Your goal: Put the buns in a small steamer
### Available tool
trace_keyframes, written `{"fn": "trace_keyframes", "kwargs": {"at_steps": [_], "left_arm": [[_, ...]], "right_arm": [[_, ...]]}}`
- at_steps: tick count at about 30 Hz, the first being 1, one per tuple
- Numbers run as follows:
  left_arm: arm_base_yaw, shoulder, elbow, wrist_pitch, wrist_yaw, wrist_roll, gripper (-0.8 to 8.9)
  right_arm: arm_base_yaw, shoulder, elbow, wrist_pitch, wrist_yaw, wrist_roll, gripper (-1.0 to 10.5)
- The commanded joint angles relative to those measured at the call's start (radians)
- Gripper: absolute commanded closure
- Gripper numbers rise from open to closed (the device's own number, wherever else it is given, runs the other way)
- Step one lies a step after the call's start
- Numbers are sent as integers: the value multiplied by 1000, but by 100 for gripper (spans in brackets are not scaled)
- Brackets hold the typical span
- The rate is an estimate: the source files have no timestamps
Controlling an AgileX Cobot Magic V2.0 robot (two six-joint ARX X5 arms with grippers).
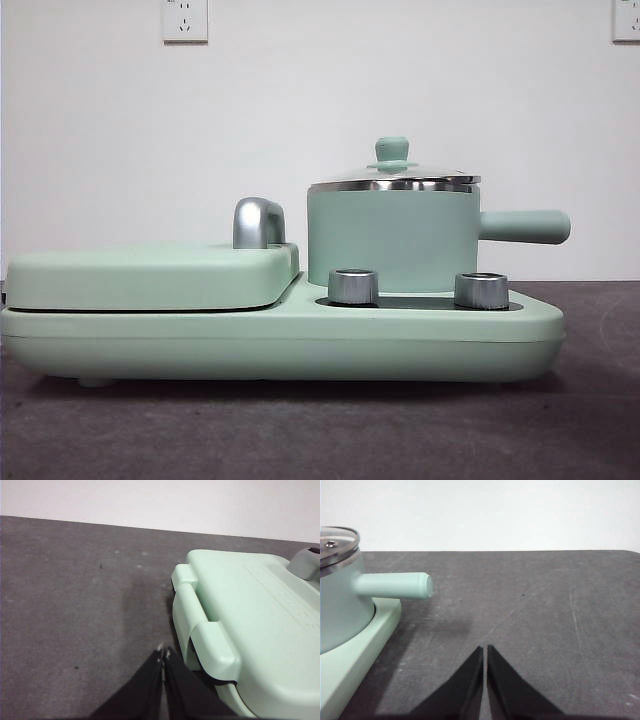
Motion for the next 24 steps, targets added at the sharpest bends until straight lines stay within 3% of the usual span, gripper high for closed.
{"fn": "trace_keyframes", "kwargs": {"at_steps": [1, 8, 16, 24], "left_arm": [[-2, -2, -16, -5, -2, -2, 804], [-2, -2, -16, -5, -2, -2, 804], [138, -2, -16, -9, 2, 7, 804], [148, -2, -16, -9, 2, 7, 804]], "right_arm": [[2, 0, -3, 11, -1, -8, 935], [2, 0, -3, 11, -1, -8, 935], [2, 0, -3, 12, -2, -8, 935], [2, 0, -3, 12, -2, -8, 935]]}}
